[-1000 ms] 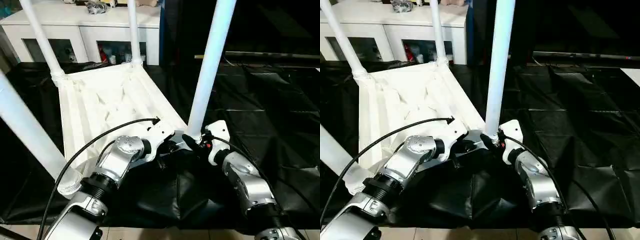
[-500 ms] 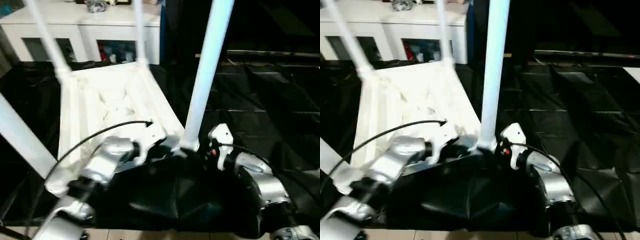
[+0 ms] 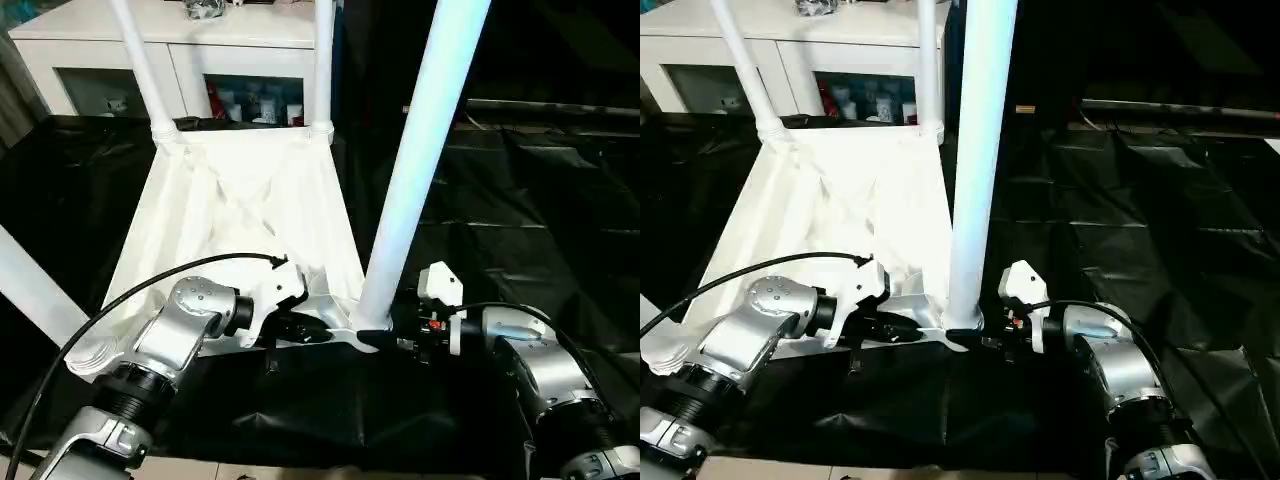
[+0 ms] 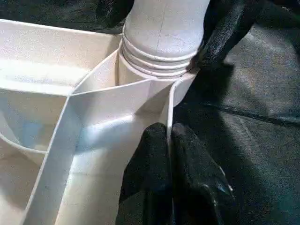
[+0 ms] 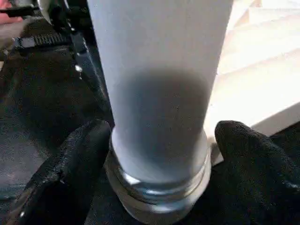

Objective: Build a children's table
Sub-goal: Rotate leg to tighten

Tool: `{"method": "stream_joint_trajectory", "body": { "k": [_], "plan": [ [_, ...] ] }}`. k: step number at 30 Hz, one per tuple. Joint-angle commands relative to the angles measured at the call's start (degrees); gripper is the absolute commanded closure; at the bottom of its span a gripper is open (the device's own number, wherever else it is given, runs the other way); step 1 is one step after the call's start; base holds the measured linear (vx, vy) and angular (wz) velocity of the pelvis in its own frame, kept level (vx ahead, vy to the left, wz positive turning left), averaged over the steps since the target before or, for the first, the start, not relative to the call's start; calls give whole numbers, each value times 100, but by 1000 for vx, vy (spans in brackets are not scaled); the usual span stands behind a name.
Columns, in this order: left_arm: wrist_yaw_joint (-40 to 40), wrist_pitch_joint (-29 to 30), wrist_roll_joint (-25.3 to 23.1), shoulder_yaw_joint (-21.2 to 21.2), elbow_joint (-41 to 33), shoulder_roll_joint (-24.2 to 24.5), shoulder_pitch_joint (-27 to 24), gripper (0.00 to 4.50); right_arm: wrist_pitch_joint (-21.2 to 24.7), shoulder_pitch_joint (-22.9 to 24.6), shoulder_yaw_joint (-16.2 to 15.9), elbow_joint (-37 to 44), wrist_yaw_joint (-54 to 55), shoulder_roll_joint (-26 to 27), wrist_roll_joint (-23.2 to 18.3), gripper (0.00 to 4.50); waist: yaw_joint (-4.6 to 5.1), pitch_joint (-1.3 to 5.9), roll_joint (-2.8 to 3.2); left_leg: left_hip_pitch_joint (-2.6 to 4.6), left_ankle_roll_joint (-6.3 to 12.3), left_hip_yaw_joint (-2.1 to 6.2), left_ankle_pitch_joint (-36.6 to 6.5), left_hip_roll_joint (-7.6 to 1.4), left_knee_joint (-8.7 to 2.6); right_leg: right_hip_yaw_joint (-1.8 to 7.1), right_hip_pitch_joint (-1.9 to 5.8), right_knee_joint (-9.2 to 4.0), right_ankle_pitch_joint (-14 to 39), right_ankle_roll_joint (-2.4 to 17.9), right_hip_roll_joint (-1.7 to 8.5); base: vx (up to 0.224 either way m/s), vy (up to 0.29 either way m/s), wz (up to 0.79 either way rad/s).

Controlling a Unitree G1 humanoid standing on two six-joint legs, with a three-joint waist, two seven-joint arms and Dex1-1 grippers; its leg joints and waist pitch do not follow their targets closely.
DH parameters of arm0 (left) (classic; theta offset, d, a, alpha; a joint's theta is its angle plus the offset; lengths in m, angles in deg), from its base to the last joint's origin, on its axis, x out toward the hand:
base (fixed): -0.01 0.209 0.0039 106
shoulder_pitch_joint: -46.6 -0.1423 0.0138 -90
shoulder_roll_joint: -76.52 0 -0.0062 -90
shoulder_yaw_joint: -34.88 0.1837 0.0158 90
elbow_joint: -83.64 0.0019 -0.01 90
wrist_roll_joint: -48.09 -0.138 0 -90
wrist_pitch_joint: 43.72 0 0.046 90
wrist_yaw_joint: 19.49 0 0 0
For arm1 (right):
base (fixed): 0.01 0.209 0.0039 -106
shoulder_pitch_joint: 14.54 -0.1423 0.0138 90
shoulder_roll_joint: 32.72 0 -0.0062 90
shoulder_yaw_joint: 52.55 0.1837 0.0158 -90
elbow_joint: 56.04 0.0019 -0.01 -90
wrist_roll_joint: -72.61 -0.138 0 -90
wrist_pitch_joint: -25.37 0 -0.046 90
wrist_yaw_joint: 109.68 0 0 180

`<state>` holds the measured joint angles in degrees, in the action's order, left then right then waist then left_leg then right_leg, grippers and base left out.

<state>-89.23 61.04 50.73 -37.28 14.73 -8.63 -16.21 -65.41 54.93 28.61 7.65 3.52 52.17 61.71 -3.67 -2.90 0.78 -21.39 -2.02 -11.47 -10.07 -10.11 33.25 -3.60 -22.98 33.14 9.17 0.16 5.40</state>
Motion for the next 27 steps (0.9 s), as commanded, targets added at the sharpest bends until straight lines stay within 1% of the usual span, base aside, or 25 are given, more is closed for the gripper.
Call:
{"method": "stream_joint_trajectory", "body": {
  "k": [1,3,7,8,9,11,12,16,17,18,19,20,21,22,23,24,25,26,27],
  "plan": [
    [-165,51,214,103,-89,-73,-103,450,-52,-35,28,147,-78,-56,-51,94,-10,360,-84,86,395,128,-1348,-328,-386,226,238,-337,1632,1340,323,0,0,0],
    [-159,64,219,111,-105,-69,-104,450,-32,-25,27,192,-98,-56,-76,132,-7,364,-88,88,366,133,-1365,-327,-389,230,240,-338,1653,1303,323,0,0,0],
    [-166,70,202,111,-102,-74,-96,450,36,7,17,329,-137,-53,-134,149,-9,372,-88,86,397,128,-1272,-322,-379,229,242,-320,1485,1340,318,0,0,0],
    [-163,75,197,110,-96,-79,-88,450,72,21,8,381,-141,-53,-152,176,-9,376,-71,86,399,126,-1248,-319,-375,228,245,-319,1438,1351,314,0,0,0],
    [-158,71,190,111,-90,-83,-83,450,102,36,-1,427,-139,-54,-163,183,-11,375,-80,84,410,126,-1231,-318,-374,229,248,-314,1402,1358,312,0,0,0],
    [-109,49,167,108,-62,-109,-66,450,157,65,-7,490,-125,-50,-177,191,-16,379,-79,88,414,126,-1216,-318,-371,227,251,-312,1391,1360,312,0,0,0],
    [-76,35,151,106,-45,-119,-58,450,175,72,-5,502,-106,-47,-174,198,-20,379,-63,88,418,127,-1208,-317,-370,226,250,-309,1377,1371,312,0,0,0],
    [326,-69,15,41,181,-283,43,450,272,137,43,552,154,4,-133,207,-17,370,-82,90,394,127,-1272,-314,-371,229,246,-327,1469,1347,317,0,0,0],
    [554,-160,-77,19,310,-368,112,450,317,179,64,562,310,60,-104,210,-17,351,-81,96,360,130,-1387,-312,-381,229,234,-359,1694,1291,317,0,0,0],
    [554,-160,-77,19,310,-368,112,450,317,179,64,562,310,60,-104,216,-9,345,-88,101,307,140,-1502,-308,-388,227,237,-381,1929,1217,327,0,0,0],
    [792,-172,-128,-29,442,-481,191,450,324,227,73,574,468,126,-64,224,-7,345,-87,104,281,144,-1556,-309,-391,226,233,-390,2029,1181,329,0,0,0],
    [1001,-207,-174,-68,556,-577,262,450,329,261,79,572,631,184,-8,230,-8,336,-89,127,243,139,-1641,-306,-392,230,204,-428,2213,1103,327,0,0,0],
    [1057,-217,-186,-78,587,-604,282,450,329,270,81,570,680,200,10,233,-6,332,-95,131,198,148,-1714,-301,-394,228,198,-443,2350,1056,331,0,0,0],
    [1299,-246,-244,-116,708,-704,361,450,312,302,97,552,858,270,63,237,1,331,-102,119,185,154,-1744,-297,-400,224,209,-442,2414,1029,331,0,0,0],
    [1561,-274,-313,-149,847,-816,452,450,323,340,121,531,1127,357,135,237,5,319,-89,125,156,160,-1822,-298,-408,220,189,-475,2591,953,334,0,0,0],
    [1647,-279,-339,-155,899,-860,487,450,331,354,134,516,1261,396,173,240,7,302,-98,172,116,155,-1964,-292,-402,219,146,-520,2837,874,330,0,0,0],
    [1857,-281,-411,-163,1000,-945,557,450,298,375,164,477,1487,484,226,243,13,301,-94,169,91,170,-2022,-290,-404,210,153,-518,2949,841,338,0,0,0],
    [2091,-289,-468,-196,1117,-1041,629,450,313,396,201,450,1719,574,269,243,25,299,-98,146,66,183,-2053,-276,-410,196,164,-544,3150,734,342,0,0,0],
    [2353,-273,-533,-227,1250,-1162,712,450,373,409,263,401,2108,719,345,244,34,298,-102,147,51,199,-2121,-276,-413,181,162,-565,3297,662,353,0,0,0]
  ]
}}
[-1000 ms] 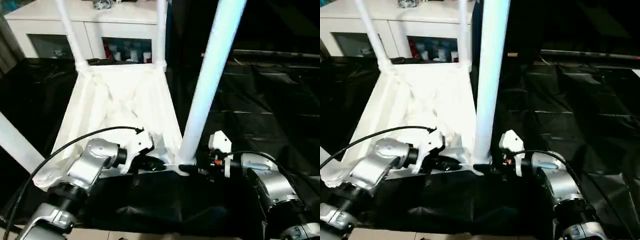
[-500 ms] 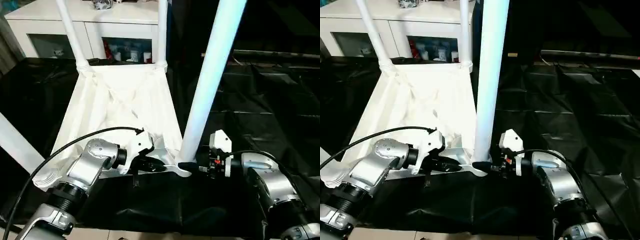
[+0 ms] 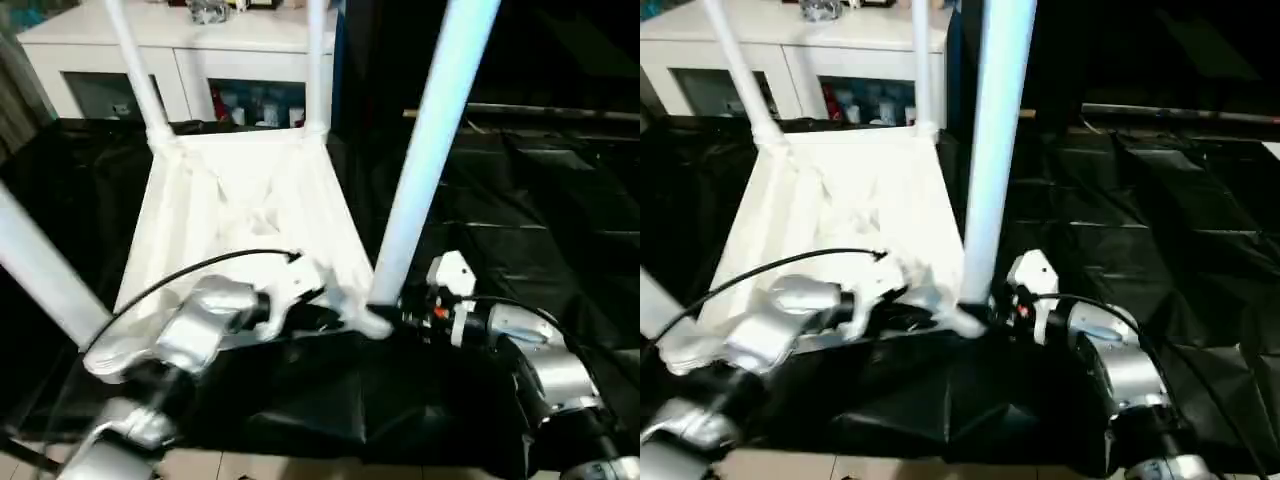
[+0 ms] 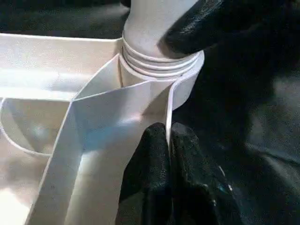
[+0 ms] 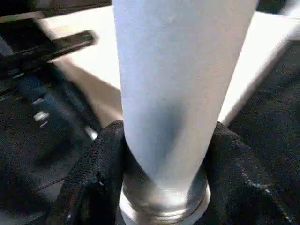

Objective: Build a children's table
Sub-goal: Rotate leg to tighten

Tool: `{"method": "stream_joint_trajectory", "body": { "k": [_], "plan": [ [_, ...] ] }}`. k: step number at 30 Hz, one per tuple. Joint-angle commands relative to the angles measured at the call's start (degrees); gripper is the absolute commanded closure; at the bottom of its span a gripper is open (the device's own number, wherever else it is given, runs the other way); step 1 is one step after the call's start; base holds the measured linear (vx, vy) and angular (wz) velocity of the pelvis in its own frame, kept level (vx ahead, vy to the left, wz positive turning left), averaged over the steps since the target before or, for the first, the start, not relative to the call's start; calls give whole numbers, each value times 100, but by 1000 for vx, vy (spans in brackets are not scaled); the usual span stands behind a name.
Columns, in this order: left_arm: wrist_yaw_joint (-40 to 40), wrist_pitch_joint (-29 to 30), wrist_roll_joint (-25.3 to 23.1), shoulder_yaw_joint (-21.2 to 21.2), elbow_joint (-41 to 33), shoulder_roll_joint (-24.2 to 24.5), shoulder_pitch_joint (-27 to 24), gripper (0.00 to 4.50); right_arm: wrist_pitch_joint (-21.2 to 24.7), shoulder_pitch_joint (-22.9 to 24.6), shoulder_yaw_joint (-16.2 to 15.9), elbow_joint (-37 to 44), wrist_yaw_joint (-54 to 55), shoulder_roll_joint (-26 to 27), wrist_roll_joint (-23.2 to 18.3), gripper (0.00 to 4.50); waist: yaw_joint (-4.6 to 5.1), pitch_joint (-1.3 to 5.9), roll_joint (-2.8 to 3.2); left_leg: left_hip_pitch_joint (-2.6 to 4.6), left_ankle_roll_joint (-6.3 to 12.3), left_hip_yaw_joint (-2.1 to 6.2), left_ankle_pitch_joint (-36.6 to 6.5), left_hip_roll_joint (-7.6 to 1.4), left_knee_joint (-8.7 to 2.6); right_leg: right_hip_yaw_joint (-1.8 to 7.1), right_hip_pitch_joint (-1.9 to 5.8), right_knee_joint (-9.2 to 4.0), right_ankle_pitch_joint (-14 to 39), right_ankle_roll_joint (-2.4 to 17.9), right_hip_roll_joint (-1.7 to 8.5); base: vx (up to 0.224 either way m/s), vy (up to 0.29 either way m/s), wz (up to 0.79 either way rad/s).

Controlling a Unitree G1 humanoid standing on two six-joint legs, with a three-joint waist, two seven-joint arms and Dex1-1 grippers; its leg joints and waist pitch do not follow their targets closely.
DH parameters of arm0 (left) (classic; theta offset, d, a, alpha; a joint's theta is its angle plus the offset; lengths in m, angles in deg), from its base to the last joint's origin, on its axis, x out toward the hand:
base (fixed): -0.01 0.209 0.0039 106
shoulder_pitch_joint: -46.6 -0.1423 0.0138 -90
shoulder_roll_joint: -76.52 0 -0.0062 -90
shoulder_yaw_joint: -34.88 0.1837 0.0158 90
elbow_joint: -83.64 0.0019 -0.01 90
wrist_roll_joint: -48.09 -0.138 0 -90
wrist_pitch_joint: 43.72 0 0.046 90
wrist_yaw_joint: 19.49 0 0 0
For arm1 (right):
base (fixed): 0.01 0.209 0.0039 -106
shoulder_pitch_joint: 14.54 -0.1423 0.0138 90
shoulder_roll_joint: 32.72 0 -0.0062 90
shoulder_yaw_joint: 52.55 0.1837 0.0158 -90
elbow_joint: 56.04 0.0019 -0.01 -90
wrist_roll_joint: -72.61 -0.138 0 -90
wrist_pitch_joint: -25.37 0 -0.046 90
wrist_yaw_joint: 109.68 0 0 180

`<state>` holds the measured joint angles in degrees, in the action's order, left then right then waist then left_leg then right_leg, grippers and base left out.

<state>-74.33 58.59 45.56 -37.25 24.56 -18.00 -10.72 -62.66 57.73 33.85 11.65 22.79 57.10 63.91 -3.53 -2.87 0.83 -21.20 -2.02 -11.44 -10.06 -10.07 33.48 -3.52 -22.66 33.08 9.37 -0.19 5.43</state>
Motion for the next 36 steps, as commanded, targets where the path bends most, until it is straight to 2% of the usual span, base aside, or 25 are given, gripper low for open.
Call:
{"method": "stream_joint_trajectory", "body": {
  "k": [1,2,4,6,7,9,11,13,15,18,20,22,23,24,27,31,32,34,35,36],
  "plan": [
    [994,-26,-52,-244,326,-278,199,450,116,130,-236,-24,352,292,161,245,31,286,-110,121,44,194,-2133,-271,-435,172,117,-577,3355,644,340,0,0,0],
    [1312,-5,-117,-285,455,-419,276,450,189,122,-182,-83,756,471,221,246,35,292,-100,147,22,209,-2218,-261,-426,155,103,-598,3489,590,350,0,0,0],
    [1515,13,-150,-309,516,-500,315,450,282,106,-142,-115,1031,599,256,246,59,287,-107,128,10,225,-2289,-256,-434,131,110,-626,3629,498,350,0,0,0],
    [1814,13,-202,-370,630,-637,392,450,428,72,-23,-171,1436,854,216,246,92,279,-104,149,2,234,-2451,-241,-430,106,76,-667,3790,420,341,0,0,0],
    [1852,-1,-213,-379,649,-650,403,450,428,64,-5,-182,1482,883,215,246,93,282,-99,158,4,239,-2469,-240,-427,101,73,-674,3802,411,347,0,0,0],
    [1841,-65,-223,-379,703,-670,436,450,361,20,34,-248,1576,966,213,246,109,285,-87,130,14,255,-2487,-252,-454,89,101,-673,3697,410,350,0,0,0],
    [1697,-118,-203,-358,714,-644,436,450,224,-27,37,-313,1510,984,188,246,122,291,-68,146,17,260,-2583,-270,-482,87,102,-672,3475,480,347,0,0,0],
    [1404,-158,-160,-299,623,-568,376,450,152,-104,46,-386,1234,935,64,192,143,275,-75,156,8,258,-2711,-273,-488,92,82,-673,3427,534,346,0,0,0],
    [1235,-183,-129,-255,570,-513,338,450,155,-160,32,-404,1009,847,25,177,177,276,-79,137,25,269,-2777,-267,-487,87,108,-670,3476,539,356,0,0,0],
    [729,-251,-64,-127,408,-342,216,450,183,-248,-129,-372,372,524,22,162,158,284,-90,132,110,240,-2605,-275,-477,129,111,-659,3320,623,371,0,0,0],
    [300,-287,19,-39,239,-178,102,450,167,-291,-240,-292,-161,228,-18,134,140,294,-96,110,164,227,-2425,-287,-477,150,130,-625,3140,711,376,0,0,0],
    [-46,-345,127,6,93,-61,11,450,100,-306,-300,-236,-519,30,-55,134,118,294,-119,121,218,208,-2284,-291,-472,162,136,-616,3060,769,375,0,0,0],
    [-185,-365,182,16,27,-19,-27,450,65,-307,-319,-217,-639,-34,-68,134,111,304,-105,102,248,198,-2171,-300,-472,180,140,-586,2916,840,379,0,0,0],
    [-505,-331,293,63,-146,112,-114,450,20,-317,-329,-189,-957,-166,-156,134,99,314,-127,97,262,189,-2057,-308,-470,183,154,-563,2767,899,376,0,0,0],
    [-1017,-183,471,145,-450,349,-265,450,-46,-324,-355,-104,-1360,-330,-225,134,80,324,-118,74,300,185,-1899,-320,-471,196,174,-508,2525,1013,372,0,0,0],
    [-1456,107,654,208,-824,560,-448,450,5,-295,-477,73,-1805,-533,-296,134,-4,335,-132,106,342,131,-1636,-345,-437,243,140,-399,1972,1246,336,0,0,0],
    [-1528,157,677,218,-894,600,-488,450,0,-297,-519,87,-1889,-573,-298,134,-40,350,-112,121,383,116,-1491,-349,-425,249,144,-372,1744,1315,336,0,0,0],
    [-1595,200,699,224,-977,646,-545,450,-18,-301,-572,78,-2024,-622,-303,134,-61,359,-115,104,443,104,-1264,-350,-410,245,158,-326,1395,1414,319,0,0,0],
    [-1600,204,703,227,-1002,658,-566,450,-16,-296,-586,78,-2073,-634,-308,134,-75,378,-117,65,497,111,-1083,-343,-397,234,200,-281,1162,1454,321,0,0,0],
    [-1627,226,719,229,-1051,683,-598,450,-23,-281,-584,86,-2136,-641,-321,149,-95,388,-108,71,547,104,-958,-341,-382,231,199,-259,977,1489,317,0,0,0]
  ]
}}
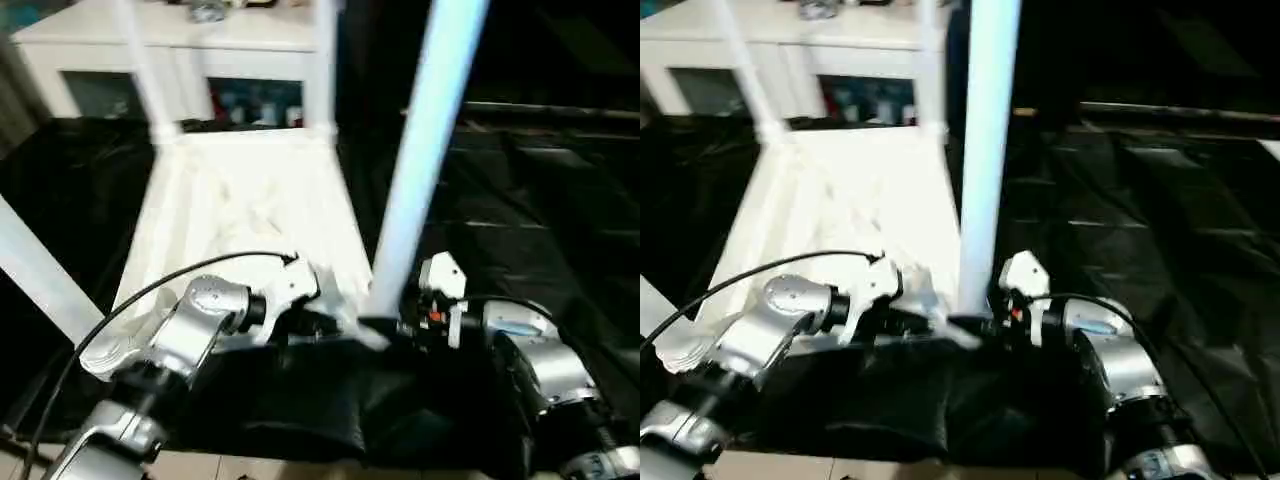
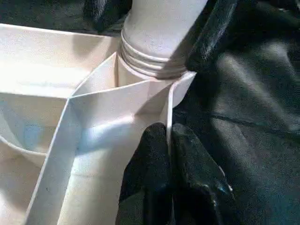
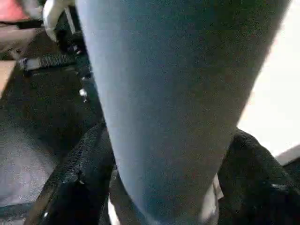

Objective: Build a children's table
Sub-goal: Rotate leg to tighten

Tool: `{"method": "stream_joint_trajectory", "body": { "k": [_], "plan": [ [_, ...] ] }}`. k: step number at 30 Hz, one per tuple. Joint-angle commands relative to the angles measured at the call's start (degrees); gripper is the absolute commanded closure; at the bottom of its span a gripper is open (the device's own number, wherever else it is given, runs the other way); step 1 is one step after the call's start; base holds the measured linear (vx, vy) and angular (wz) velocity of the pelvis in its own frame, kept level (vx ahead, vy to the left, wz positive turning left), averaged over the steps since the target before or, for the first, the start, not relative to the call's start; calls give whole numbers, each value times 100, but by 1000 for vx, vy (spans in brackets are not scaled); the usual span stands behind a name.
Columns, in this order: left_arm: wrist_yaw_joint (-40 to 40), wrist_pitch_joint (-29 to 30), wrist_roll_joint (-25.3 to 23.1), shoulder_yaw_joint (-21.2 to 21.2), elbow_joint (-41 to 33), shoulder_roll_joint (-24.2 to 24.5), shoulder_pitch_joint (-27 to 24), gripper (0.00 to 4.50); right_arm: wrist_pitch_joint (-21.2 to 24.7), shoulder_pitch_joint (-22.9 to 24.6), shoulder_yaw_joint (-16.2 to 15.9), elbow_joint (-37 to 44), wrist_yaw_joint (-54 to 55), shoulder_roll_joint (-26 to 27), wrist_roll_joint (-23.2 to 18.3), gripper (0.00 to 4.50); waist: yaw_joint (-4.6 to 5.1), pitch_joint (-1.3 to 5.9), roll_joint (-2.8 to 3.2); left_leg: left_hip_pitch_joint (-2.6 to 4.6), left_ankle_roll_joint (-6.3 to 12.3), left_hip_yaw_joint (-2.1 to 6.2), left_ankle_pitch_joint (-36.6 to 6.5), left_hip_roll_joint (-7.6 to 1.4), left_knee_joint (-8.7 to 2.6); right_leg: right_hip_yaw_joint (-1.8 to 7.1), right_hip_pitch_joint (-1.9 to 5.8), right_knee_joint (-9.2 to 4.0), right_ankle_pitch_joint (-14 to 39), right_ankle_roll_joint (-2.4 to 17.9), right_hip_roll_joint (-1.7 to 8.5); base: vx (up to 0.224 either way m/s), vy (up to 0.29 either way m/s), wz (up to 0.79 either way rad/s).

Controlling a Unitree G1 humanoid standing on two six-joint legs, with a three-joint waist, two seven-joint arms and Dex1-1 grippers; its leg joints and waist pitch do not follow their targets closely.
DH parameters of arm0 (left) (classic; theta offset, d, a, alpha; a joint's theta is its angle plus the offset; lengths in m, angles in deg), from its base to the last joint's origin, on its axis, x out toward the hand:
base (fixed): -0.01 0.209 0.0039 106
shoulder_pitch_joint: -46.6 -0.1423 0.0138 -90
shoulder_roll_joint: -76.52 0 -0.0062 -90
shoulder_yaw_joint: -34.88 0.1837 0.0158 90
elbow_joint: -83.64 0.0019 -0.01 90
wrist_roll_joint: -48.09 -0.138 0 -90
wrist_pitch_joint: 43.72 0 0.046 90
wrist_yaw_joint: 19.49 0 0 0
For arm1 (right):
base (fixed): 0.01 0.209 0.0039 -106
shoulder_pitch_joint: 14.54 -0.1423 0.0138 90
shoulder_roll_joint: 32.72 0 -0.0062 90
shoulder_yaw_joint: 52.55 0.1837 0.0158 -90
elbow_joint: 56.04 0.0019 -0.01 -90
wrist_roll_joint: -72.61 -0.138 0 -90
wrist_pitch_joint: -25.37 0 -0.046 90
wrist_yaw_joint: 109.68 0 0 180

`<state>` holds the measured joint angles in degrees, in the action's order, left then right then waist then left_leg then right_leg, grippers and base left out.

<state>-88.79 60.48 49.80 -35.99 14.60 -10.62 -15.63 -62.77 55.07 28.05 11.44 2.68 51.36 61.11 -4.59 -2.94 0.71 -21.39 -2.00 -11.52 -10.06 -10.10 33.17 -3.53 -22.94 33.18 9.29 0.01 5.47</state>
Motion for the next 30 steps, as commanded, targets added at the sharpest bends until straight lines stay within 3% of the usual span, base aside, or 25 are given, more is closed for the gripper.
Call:
{"method": "stream_joint_trajectory", "body": {
  "k": [1,4,10,14,15,16,19,22,23,24,26,30],
  "plan": [
    [-192,46,300,104,-68,-47,-116,450,-14,-9,-3,111,-140,-68,-45,149,9,396,-101,84,571,108,-925,-335,-343,233,231,-261,924,1488,314,0,0,0],
    [-239,103,313,108,-149,-13,-161,450,-13,23,-2,145,-184,-82,-75,170,-25,383,-96,83,579,106,-962,-333,-346,226,236,-277,1066,1477,319,0,0,0],
    [-276,213,290,104,-268,27,-205,450,117,67,-26,349,-234,-123,-161,220,-13,361,-100,102,364,124,-1306,-335,-384,234,223,-340,1648,1261,314,0,0,0],
    [-224,241,267,94,-248,20,-190,450,271,89,23,478,-202,-120,-218,242,-18,374,-100,98,368,125,-1189,-330,-374,236,231,-323,1482,1277,310,0,0,0],
    [-14,222,176,59,-138,-35,-148,450,363,132,99,523,-71,-90,-260,244,-12,378,-142,88,394,118,-1138,-325,-366,234,238,-314,1409,1284,307,0,0,0],
    [-14,222,176,59,-138,-35,-148,450,363,132,99,523,-71,-90,-260,245,-21,380,-132,89,407,120,-1101,-324,-361,237,240,-303,1371,1290,312,0,0,0],
    [826,56,-75,-144,352,-298,61,450,480,246,264,491,464,66,-251,246,-27,358,-126,117,376,115,-1224,-321,-364,241,206,-359,1631,1239,320,0,0,0],
    [1620,-24,-270,-292,759,-556,304,450,418,355,276,321,976,275,-77,247,0,341,-143,103,222,138,-1462,-304,-389,228,209,-417,2174,1045,329,0,0,0],
    [1903,-29,-321,-344,899,-662,398,450,407,398,274,276,1231,375,23,247,3,340,-150,114,180,144,-1537,-301,-389,226,199,-436,2322,972,331,0,0,0],
    [2155,-31,-360,-392,1015,-756,480,450,381,427,272,243,1459,471,111,248,3,329,-120,125,163,145,-1585,-300,-395,231,185,-455,2412,938,333,0,0,0],
    [2838,26,-425,-529,1300,-1027,688,450,357,462,308,102,2114,788,276,249,20,317,-143,135,74,161,-1795,-283,-401,214,176,-510,2841,784,342,0,0,0],
    [3331,23,-490,-633,1533,-1251,844,450,401,389,411,-141,2899,1104,445,251,58,313,-127,146,51,191,-1945,-262,-408,177,153,-580,3263,564,342,0,0,0]
  ]
}}
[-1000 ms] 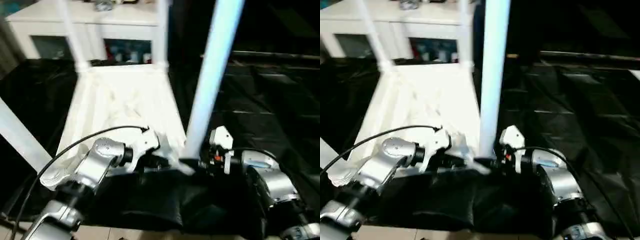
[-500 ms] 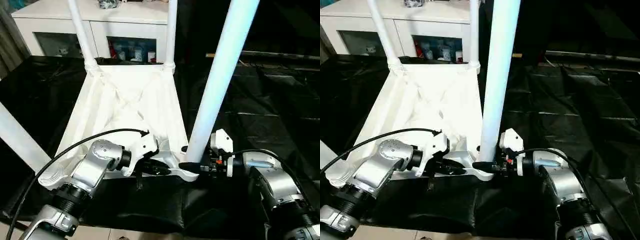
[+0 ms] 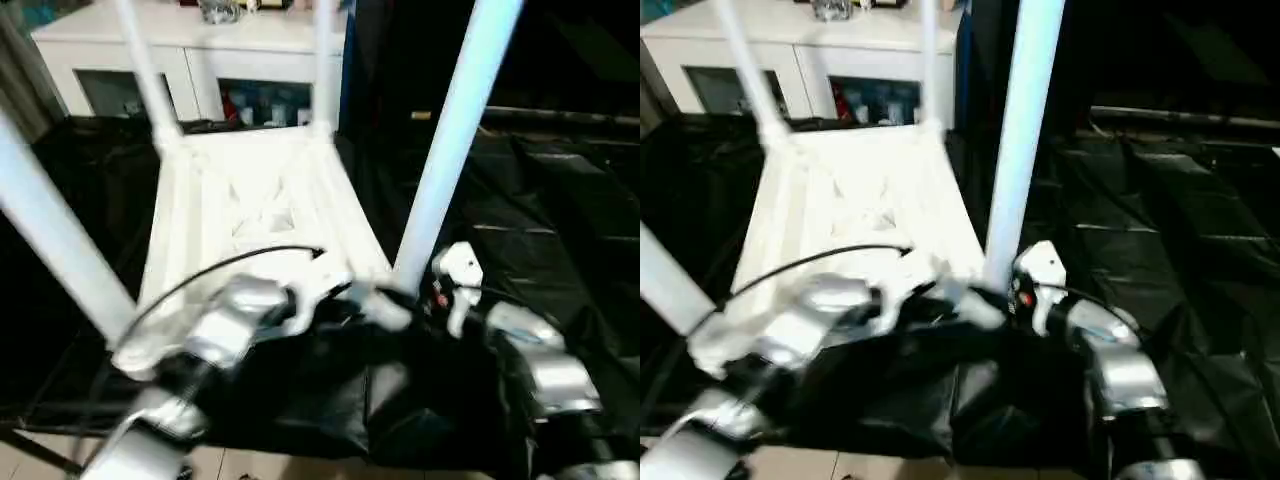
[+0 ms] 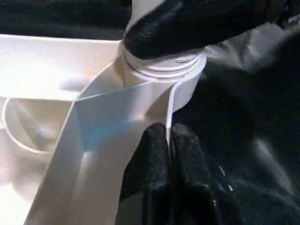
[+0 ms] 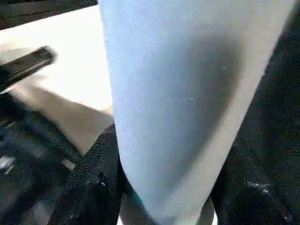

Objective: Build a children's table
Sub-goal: Rotate leg to tighten

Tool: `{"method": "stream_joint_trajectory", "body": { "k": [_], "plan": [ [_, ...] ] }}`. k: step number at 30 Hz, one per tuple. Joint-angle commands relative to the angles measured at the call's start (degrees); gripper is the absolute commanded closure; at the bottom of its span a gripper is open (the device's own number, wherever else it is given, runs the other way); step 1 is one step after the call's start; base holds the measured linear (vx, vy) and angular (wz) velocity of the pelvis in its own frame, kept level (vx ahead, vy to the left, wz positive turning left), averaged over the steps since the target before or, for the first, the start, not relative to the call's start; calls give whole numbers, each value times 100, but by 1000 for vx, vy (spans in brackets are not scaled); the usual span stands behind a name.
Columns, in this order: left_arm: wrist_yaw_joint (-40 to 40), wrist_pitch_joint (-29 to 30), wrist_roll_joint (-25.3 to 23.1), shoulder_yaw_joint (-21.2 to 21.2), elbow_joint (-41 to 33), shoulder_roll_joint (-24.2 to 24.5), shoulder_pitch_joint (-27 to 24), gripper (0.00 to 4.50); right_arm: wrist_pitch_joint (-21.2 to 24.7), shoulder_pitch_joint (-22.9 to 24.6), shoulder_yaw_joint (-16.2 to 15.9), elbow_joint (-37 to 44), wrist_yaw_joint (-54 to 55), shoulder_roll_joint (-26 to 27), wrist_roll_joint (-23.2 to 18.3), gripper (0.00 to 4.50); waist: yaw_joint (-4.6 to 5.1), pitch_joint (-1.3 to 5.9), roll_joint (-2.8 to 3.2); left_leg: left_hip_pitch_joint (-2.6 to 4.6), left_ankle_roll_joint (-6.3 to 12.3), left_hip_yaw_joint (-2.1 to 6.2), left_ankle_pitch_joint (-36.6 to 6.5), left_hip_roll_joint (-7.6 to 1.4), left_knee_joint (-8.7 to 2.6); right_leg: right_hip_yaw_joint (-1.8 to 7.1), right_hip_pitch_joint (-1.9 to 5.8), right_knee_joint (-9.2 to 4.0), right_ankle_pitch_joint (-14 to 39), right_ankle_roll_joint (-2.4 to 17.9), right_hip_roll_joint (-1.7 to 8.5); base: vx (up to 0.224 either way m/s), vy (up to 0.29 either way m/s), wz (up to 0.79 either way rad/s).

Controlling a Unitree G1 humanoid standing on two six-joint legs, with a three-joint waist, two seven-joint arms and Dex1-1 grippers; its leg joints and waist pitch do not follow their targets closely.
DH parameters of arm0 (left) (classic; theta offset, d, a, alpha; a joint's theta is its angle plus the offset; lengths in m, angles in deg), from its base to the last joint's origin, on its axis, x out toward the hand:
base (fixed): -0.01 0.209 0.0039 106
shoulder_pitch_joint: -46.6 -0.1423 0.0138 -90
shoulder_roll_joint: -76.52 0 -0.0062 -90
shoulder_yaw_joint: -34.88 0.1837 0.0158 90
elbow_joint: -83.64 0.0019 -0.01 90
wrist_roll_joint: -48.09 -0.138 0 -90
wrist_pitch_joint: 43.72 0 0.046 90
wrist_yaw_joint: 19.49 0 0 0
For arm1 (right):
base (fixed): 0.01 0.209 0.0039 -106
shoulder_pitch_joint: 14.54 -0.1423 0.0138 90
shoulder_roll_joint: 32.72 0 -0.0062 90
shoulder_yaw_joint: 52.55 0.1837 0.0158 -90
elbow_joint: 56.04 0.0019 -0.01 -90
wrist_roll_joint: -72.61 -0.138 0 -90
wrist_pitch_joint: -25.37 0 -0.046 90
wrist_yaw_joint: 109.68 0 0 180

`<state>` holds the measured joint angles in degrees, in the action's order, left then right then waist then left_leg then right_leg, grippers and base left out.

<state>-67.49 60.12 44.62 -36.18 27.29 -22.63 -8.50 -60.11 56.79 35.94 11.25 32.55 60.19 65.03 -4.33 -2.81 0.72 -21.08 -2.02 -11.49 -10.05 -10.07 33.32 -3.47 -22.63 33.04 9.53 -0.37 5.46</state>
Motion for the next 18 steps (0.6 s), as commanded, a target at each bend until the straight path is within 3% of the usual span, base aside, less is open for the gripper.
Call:
{"method": "stream_joint_trajectory", "body": {
  "k": [1,5,9,10,11,18],
  "plan": [
    [1442,12,-31,-645,368,-150,193,450,196,153,-282,-273,363,400,110,251,52,294,-131,109,50,192,-1972,-266,-429,165,123,-574,3256,595,340,0,0,0],
    [1532,-83,-67,-630,497,-264,255,450,28,36,-196,-501,696,595,179,251,143,289,-112,115,32,218,-2253,-257,-432,140,101,-610,3379,545,336,0,0,0],
    [1190,-187,-3,-520,485,-237,233,450,-128,-50,-244,-527,329,634,74,251,156,288,-122,119,84,218,-2329,-265,-438,144,93,-623,3381,559,347,0,0,0],
    [1138,-196,4,-502,482,-225,228,450,-121,-69,-260,-529,248,635,46,196,159,290,-115,111,97,222,-2322,-268,-446,143,103,-614,3328,579,346,0,0,0],
    [906,-258,38,-437,444,-171,197,450,-134,-128,-263,-566,-1,595,-48,182,163,291,-125,105,106,223,-2312,-272,-452,147,105,-606,3285,595,347,0,0,0],
    [-255,-332,194,-164,50,203,-78,450,-257,-249,-534,-513,-1662,-109,-295,136,148,307,-141,54,316,175,-1905,-290,-426,196,157,-529,2687,902,365,0,0,0]
  ]
}}
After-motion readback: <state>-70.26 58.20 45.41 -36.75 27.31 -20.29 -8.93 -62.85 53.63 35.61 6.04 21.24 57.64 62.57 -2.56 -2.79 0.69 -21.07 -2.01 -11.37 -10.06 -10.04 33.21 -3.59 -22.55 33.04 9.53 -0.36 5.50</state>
